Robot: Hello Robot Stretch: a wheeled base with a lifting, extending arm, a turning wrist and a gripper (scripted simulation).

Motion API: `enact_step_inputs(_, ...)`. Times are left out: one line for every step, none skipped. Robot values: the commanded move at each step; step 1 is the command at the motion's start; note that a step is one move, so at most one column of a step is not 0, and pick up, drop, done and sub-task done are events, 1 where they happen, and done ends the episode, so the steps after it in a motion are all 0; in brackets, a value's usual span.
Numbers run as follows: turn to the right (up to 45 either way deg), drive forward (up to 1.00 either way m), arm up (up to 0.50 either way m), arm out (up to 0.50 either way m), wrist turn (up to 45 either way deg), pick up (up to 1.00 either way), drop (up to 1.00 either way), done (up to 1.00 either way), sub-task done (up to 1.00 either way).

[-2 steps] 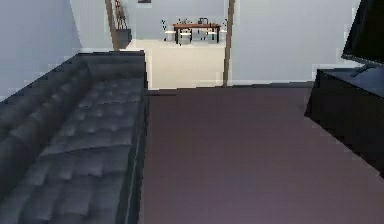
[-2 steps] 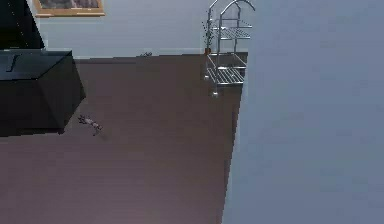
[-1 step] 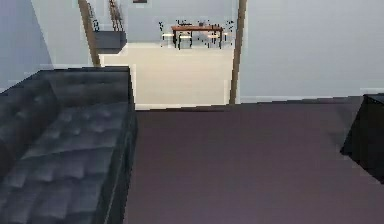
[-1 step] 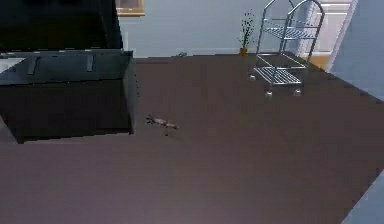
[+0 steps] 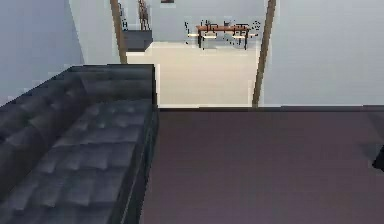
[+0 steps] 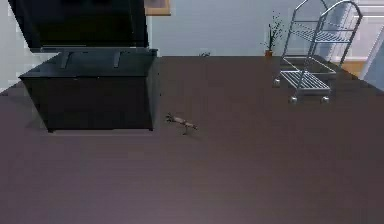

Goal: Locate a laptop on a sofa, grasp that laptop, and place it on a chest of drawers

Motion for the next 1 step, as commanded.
enact_step_inputs(0.0, 1.0, 0.0, 0.0, 0.0, 0.0, 0.0, 0.0, 0.0)
